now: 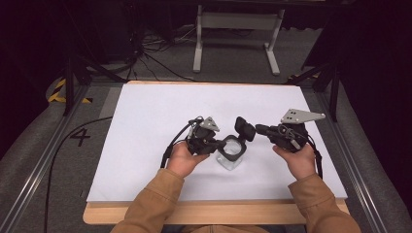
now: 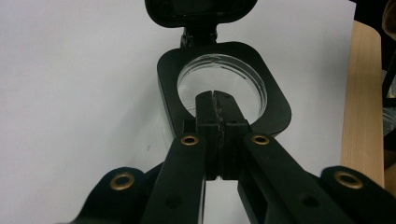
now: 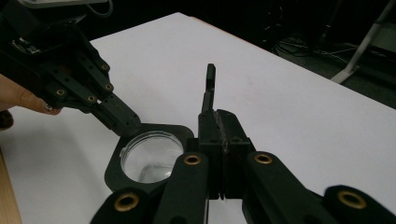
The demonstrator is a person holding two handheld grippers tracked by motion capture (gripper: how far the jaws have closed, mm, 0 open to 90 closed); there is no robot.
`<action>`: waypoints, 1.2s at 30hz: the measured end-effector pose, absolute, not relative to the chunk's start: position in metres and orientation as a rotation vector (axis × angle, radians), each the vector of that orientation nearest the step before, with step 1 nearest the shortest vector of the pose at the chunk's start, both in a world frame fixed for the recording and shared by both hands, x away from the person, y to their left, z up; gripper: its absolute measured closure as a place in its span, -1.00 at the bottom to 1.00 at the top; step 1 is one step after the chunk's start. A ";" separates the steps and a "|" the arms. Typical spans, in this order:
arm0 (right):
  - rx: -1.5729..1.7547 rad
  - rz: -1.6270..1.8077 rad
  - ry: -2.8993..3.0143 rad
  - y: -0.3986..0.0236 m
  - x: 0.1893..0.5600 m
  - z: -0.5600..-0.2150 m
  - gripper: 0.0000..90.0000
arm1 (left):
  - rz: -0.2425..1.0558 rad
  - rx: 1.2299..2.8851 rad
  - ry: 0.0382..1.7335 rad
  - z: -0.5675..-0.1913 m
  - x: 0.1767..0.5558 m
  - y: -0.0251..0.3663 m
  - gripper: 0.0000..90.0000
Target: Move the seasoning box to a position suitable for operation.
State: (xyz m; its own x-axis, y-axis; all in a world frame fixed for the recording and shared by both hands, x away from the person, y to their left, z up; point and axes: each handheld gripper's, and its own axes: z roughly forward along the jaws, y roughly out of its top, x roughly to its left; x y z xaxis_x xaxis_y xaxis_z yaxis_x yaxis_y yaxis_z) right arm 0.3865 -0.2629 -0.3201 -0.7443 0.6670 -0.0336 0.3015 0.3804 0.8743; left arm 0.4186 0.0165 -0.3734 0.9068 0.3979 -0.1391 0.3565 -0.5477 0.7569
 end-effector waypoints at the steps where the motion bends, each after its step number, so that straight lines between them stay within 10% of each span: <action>1: 0.833 1.317 2.273 -0.262 0.386 -0.320 0.99 | 0.059 2.205 0.538 -0.373 0.418 0.017 0.99; 36: 0.695 1.123 2.589 -0.217 0.378 -0.355 0.99 | 0.154 2.206 0.669 -0.359 0.425 0.054 0.89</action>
